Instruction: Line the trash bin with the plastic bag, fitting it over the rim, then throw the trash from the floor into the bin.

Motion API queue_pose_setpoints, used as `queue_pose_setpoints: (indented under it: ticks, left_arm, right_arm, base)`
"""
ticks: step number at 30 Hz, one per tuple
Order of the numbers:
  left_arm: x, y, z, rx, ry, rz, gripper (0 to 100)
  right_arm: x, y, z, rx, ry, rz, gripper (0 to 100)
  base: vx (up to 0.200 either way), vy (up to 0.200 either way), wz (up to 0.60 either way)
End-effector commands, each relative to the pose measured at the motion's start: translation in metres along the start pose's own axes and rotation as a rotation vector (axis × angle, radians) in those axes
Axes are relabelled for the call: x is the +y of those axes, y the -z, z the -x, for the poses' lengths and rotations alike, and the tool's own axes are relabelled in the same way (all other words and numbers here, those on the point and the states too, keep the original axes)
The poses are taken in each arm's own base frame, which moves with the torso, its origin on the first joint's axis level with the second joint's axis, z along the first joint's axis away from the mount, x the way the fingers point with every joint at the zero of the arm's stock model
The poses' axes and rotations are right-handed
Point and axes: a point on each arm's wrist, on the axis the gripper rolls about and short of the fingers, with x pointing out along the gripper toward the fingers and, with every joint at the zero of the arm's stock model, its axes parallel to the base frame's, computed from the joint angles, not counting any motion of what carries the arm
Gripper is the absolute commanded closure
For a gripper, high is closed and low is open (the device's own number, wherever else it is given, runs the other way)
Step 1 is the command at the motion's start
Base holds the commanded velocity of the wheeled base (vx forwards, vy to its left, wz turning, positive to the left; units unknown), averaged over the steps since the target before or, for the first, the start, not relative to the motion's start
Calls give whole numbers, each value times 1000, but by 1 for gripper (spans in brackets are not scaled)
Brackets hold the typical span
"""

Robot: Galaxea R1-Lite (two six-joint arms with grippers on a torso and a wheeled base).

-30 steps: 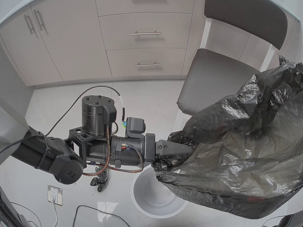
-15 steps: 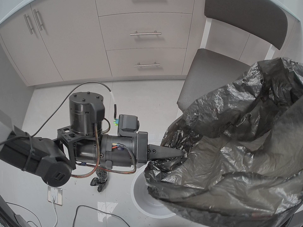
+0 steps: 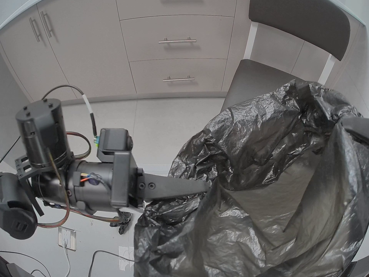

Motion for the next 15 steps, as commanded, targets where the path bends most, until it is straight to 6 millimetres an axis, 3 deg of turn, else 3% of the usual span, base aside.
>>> queue_pose_setpoints:
  ticks: [1,9,15]
  left_arm:
    - [-27,11,17,-14,53,-52,100]
    - [-43,12,30,-48,83,-101,100]
    - [-36,10,37,-79,50,-89,100]
  right_arm:
    - [-7,4,-3,18,33,-30,100]
    - [-31,19,-6,53,109,-64,100]
    - [-56,25,-16,14,278,-16,100]
  base:
    - [0,0,0]
    - [0,0,0]
    - [0,0,0]
